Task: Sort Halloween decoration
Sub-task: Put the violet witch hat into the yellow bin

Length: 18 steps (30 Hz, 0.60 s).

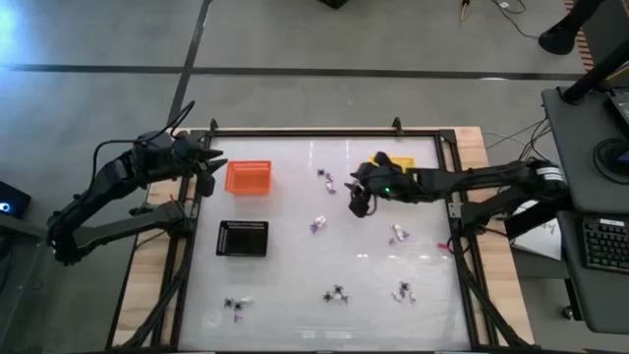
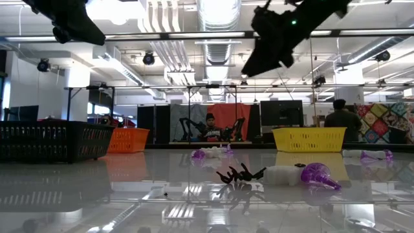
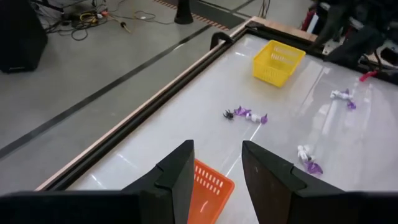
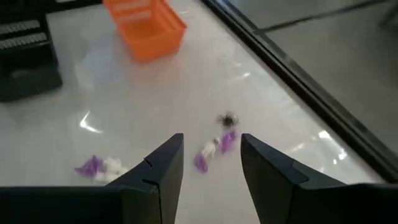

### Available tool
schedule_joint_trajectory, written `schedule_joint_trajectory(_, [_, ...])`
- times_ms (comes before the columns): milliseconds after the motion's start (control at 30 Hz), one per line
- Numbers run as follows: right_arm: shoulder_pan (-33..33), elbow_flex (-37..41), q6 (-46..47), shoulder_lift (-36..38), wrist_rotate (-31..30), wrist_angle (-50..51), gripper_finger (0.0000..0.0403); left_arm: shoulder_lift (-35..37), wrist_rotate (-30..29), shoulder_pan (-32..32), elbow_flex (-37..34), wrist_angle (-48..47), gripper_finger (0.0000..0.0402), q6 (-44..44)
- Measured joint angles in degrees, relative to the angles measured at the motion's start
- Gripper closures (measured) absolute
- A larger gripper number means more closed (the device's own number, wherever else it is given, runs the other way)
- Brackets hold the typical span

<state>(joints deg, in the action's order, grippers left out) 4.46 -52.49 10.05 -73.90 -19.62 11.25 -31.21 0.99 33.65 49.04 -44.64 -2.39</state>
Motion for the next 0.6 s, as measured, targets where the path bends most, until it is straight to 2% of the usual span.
schedule_joint_trajectory(67, [1.0,-1.5,-1.9,-3.2,2.9,0.7,0.025,0.0,0.0,0.0,0.0,0.0,0.0283,0.4])
schedule_joint_trajectory(200, [2.6,-5.2,-4.4,-8.6,4.3,1.9,0.0252,0.1,0.0,0.0,0.0,0.0,0.0283,0.4])
schedule_joint_trajectory(333, [4.2,-8.6,-6.8,-14.4,8.1,5.4,0.0252,0.2,0.1,0.0,0.0,-0.2,0.0283,0.5])
schedule_joint_trajectory(600, [5.2,-14.2,-11.4,-23.6,9.5,8.9,0.025,0.2,0.1,0.0,0.0,-2.3,0.0283,1.3])
